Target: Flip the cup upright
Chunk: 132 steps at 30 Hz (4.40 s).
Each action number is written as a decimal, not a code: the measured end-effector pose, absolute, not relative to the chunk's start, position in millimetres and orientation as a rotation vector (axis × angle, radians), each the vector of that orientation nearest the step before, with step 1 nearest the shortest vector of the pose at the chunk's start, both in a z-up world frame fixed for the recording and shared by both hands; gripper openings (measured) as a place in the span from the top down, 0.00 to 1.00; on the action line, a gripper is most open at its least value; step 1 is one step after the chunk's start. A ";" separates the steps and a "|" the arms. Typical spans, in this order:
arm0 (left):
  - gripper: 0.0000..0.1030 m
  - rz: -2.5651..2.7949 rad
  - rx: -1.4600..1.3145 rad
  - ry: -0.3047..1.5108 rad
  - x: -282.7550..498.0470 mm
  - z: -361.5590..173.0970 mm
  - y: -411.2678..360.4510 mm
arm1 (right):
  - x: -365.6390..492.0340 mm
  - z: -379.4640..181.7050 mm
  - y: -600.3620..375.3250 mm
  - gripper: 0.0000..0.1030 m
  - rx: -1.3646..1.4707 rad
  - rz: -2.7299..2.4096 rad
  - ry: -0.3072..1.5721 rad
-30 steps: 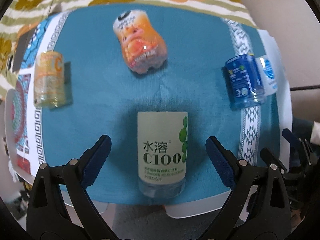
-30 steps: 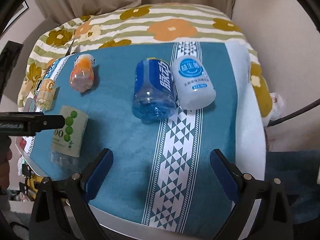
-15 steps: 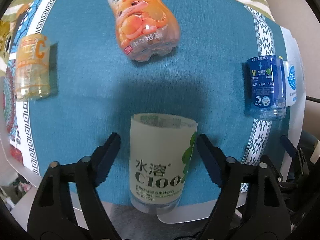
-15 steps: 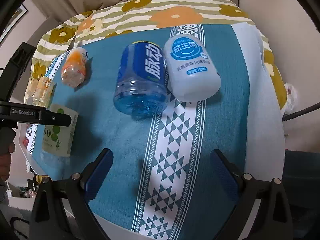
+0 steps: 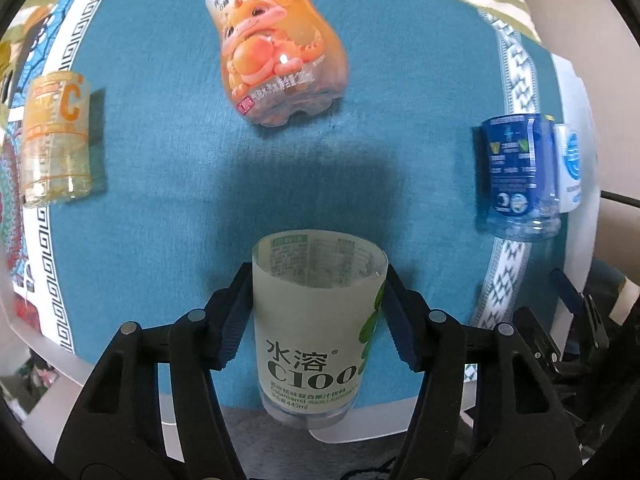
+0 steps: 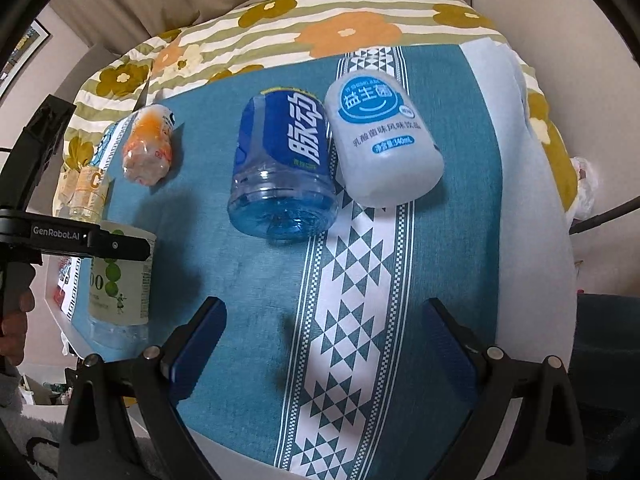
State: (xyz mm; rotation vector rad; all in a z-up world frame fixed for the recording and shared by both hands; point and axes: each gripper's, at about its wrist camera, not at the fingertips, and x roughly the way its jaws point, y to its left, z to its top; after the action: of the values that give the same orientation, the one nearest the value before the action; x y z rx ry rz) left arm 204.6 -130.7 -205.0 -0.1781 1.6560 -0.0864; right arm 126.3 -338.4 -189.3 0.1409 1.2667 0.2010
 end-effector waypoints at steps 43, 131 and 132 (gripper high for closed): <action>0.20 -0.128 -0.010 0.903 132.3 -165.9 -132.9 | 95.6 -185.9 -317.0 0.06 0.070 0.279 1.155; 0.00 -0.106 -0.027 0.737 26.5 -1.3 -10.8 | 25.0 -22.2 -220.5 0.06 0.001 -0.066 0.816; 0.00 -0.105 -0.024 0.739 26.6 -1.5 -11.2 | 25.6 -23.2 -220.8 0.06 -0.002 -0.065 0.818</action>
State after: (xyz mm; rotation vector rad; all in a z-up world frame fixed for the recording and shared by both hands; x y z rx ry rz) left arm 26.6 -11.2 -1.5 -0.0244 0.7393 -0.1050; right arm 25.6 -220.8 -23.2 -0.0019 0.8183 -0.0649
